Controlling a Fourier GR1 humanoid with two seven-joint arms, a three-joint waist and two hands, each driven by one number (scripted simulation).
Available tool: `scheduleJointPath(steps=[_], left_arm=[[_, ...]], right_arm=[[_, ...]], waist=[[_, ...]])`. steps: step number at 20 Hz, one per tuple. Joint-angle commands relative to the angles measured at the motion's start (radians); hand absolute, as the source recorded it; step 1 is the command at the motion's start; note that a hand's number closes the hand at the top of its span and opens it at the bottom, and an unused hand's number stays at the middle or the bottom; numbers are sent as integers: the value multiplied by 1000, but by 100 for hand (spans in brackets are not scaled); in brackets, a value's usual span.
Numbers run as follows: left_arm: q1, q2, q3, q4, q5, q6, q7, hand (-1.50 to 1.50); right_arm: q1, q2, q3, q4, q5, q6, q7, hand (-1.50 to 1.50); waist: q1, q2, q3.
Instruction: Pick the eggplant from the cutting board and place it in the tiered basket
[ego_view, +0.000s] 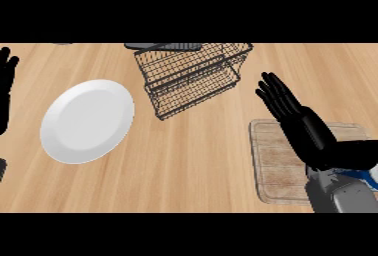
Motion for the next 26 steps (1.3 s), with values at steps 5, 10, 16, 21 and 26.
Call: scheduleJointPath(steps=[5, 10, 16, 21, 26], left_arm=[[103, -115, -161, -4, 43, -99, 40, 0], [149, -165, -219, 13, 75, -130, 72, 0], [115, -265, -325, 65, 28, -147, 63, 0], [102, -263, -329, 54, 27, -165, 64, 0], [69, -254, -321, 76, 41, -203, 68, 0]], right_arm=[[135, -126, -281, 125, 39, -234, 169, 150], [261, -204, -461, 237, 243, -570, 293, -150], [299, -335, -303, -55, 393, -514, 686, -150], [199, -534, -230, -96, 430, -317, 1038, -150], [129, -690, -138, -58, 419, -100, 1260, -150]], waist=[[-90, 12, 35], [-138, 15, 29], [-34, 0, 34], [-5, 2, 32], [31, 13, 28]])
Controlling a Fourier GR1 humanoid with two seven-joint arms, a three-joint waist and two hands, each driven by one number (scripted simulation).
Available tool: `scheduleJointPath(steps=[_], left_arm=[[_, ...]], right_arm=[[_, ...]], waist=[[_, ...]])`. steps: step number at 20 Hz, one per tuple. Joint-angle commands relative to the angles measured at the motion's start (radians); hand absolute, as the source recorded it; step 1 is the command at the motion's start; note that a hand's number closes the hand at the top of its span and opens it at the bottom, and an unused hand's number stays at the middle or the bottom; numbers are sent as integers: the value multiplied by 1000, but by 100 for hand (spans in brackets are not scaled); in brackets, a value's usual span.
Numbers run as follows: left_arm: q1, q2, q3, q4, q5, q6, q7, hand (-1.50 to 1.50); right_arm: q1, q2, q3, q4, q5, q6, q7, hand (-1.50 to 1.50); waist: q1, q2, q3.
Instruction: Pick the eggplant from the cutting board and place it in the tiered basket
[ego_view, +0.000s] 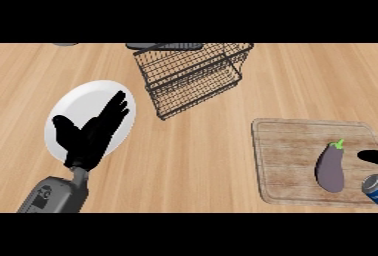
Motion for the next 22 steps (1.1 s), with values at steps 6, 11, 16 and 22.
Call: scheduleJointPath(steps=[6, 11, 16, 22], left_arm=[[-59, -50, -40, 36, -27, -4, 6, 0], [-76, -45, -20, 66, -18, -28, -4, 0], [-79, -64, -41, 82, -43, -17, -7, 0], [-81, -64, -11, 89, -35, -10, -9, 0]], right_arm=[[-233, -123, 144, 140, -102, 242, 384, -150], [-349, -77, 215, 263, -158, 234, 386, -150], [-420, -46, 308, 418, -149, 265, 387, -150], [-476, -29, 388, 524, -195, 307, 387, -150]], waist=[[62, 14, 2], [62, 11, 2], [69, 13, 1], [32, -1, 1]])
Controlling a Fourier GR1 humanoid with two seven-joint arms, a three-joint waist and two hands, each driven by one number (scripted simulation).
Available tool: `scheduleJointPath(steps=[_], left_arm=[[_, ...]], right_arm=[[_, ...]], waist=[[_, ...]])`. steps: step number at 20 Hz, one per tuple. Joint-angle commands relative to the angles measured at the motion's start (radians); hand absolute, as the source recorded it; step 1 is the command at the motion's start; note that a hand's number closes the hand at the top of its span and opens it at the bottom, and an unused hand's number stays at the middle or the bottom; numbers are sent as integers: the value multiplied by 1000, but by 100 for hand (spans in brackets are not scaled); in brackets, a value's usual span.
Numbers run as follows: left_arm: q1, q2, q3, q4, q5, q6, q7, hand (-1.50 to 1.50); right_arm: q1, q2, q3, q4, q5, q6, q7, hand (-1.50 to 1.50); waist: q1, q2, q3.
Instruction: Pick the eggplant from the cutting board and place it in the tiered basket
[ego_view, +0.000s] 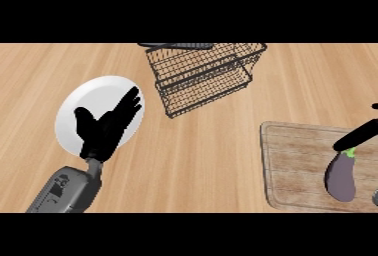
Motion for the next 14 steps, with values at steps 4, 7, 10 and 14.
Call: scheduleJointPath(steps=[4, 7, 10, 14], left_arm=[[22, 3, 22, 0, 12, -11, -12, 0], [21, -27, 13, 26, -5, 14, -20, 0], [49, 10, 24, -6, -5, 0, -10, 0], [68, 12, 29, -5, -9, -4, -18, 0]], right_arm=[[-114, 99, 104, 126, -36, 25, 237, -150], [-145, 115, 131, 189, -58, 48, 238, -150], [-142, 118, 175, 217, -43, 26, 238, -150], [-158, 136, 221, 235, -14, -18, 238, -150]], waist=[[-23, -11, 0], [-39, -11, 0], [-45, -17, 1], [-61, -19, 1]])
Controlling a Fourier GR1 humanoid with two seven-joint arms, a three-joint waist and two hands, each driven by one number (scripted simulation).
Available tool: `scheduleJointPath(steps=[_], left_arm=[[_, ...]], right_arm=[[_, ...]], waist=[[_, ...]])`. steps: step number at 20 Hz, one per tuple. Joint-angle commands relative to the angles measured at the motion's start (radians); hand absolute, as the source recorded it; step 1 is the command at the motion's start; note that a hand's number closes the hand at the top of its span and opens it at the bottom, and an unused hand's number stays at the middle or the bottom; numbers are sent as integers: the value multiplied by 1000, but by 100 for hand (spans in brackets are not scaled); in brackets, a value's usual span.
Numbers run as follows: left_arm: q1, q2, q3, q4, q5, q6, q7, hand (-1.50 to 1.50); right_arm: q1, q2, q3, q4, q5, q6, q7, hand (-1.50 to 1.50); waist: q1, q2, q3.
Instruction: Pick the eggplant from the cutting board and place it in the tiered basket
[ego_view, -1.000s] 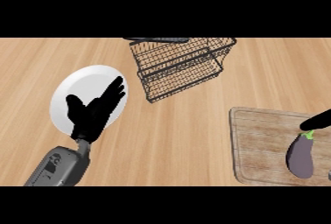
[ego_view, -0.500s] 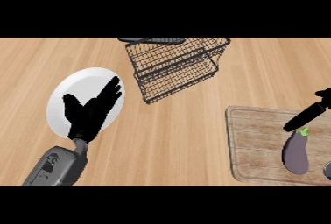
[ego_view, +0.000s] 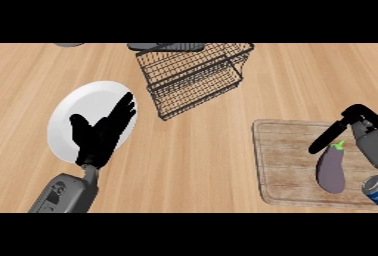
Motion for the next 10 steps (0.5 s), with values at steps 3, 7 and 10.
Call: scheduleJointPath(steps=[3, 7, 10], left_arm=[[8, 9, 32, -6, 25, -16, 10, 0], [21, 13, 46, -2, 20, -16, -3, 0], [30, -5, 27, 16, -6, -11, -32, 0]], right_arm=[[-51, 14, 58, 22, -2, 1, 234, -150], [-59, 10, 78, 42, 5, -14, 234, -150], [-76, 35, 91, 47, -1, -49, 234, -150]], waist=[[-26, -6, -1], [-30, -5, 1], [-37, -6, 0]])
